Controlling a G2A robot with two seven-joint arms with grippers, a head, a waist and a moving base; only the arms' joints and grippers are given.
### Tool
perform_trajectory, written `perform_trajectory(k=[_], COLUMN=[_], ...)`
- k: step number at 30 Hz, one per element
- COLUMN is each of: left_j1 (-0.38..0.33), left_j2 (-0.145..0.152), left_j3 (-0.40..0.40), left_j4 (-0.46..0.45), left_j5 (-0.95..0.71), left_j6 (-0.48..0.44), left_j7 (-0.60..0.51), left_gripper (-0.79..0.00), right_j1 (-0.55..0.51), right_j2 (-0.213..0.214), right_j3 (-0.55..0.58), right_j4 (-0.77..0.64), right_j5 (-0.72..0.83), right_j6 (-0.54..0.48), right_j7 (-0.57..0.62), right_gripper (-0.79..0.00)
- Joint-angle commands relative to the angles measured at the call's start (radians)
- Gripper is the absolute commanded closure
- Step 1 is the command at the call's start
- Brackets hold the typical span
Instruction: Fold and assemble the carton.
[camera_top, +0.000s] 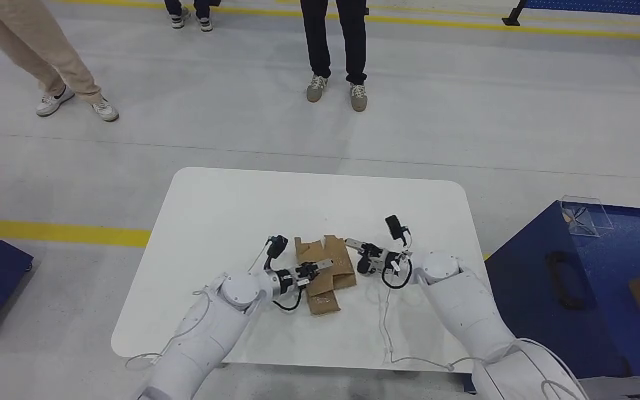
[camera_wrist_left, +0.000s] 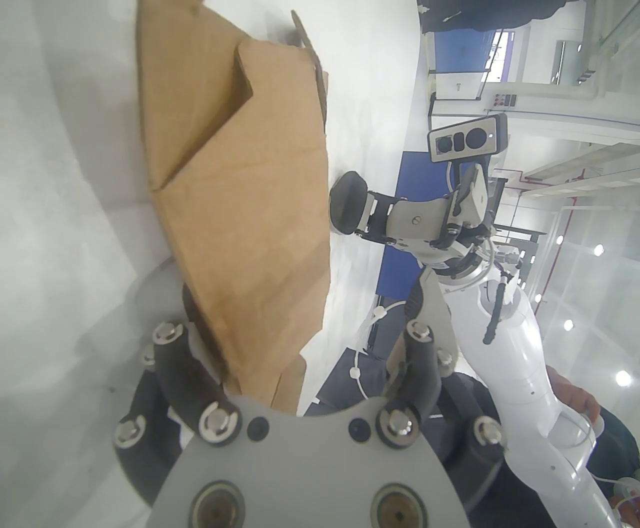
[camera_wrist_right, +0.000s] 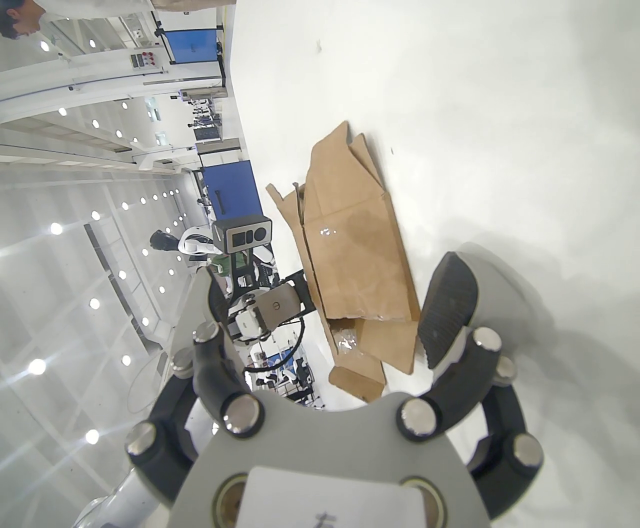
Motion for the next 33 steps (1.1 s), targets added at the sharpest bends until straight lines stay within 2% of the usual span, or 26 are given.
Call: perform_trajectory(k=[1,2,3,11,16,19,22,25,29,30,31,32,33], left_j1=[-0.002,-0.003,-0.004,-0.014,-0.003,0.025,0.065,0.113,0.170,0.184,0.197,0.208,0.217], left_j2=[0.000,-0.001,-0.001,-0.007,-0.001,0.015,0.038,0.062,0.087,0.091,0.095,0.098,0.102], left_j3=[-0.002,-0.004,-0.005,-0.009,-0.038,-0.078,-0.133,-0.183,-0.227,-0.235,-0.243,-0.250,-0.255], left_j4=[0.006,0.009,0.013,0.036,0.012,-0.043,-0.126,-0.223,-0.335,-0.358,-0.379,-0.398,-0.413], left_j5=[-0.001,-0.003,-0.003,-0.003,-0.041,-0.097,-0.163,-0.220,-0.260,-0.273,-0.289,-0.298,-0.293], left_j6=[-0.001,-0.003,-0.004,-0.016,-0.123,-0.194,-0.223,-0.189,-0.090,-0.070,-0.055,-0.045,-0.038], left_j7=[-0.001,-0.002,-0.003,-0.001,-0.014,-0.064,-0.139,-0.230,-0.330,-0.348,-0.361,-0.368,-0.365], left_gripper=[-0.369,-0.215,-0.009,0.000,0.000,0.000,0.000,0.000,0.000,0.000,0.000,0.000,0.000], right_j1=[0.003,0.004,0.005,0.012,0.029,0.035,0.032,0.017,-0.014,-0.024,-0.033,-0.043,-0.053], right_j2=[-0.001,-0.001,-0.002,0.000,0.015,0.032,0.047,0.058,0.067,0.069,0.070,0.071,0.072], right_j3=[0.001,0.002,0.003,0.027,0.085,0.115,0.139,0.155,0.174,0.174,0.174,0.174,0.174], right_j4=[0.005,0.007,0.009,0.021,0.038,0.043,0.031,0.002,-0.055,-0.072,-0.090,-0.108,-0.127], right_j5=[0.001,0.001,0.002,0.040,0.148,0.190,0.224,0.247,0.279,0.279,0.279,0.278,0.279], right_j6=[0.000,-0.001,-0.001,-0.005,0.019,0.030,0.042,0.046,0.047,0.045,0.047,0.045,0.043], right_j7=[0.003,0.003,0.003,0.026,0.112,0.204,0.284,0.350,0.409,0.416,0.424,0.425,0.427], right_gripper=[-0.785,-0.785,-0.785,-0.785,-0.785,-0.785,-0.785,-0.785,-0.785,-0.767,-0.610,-0.554,-0.560])
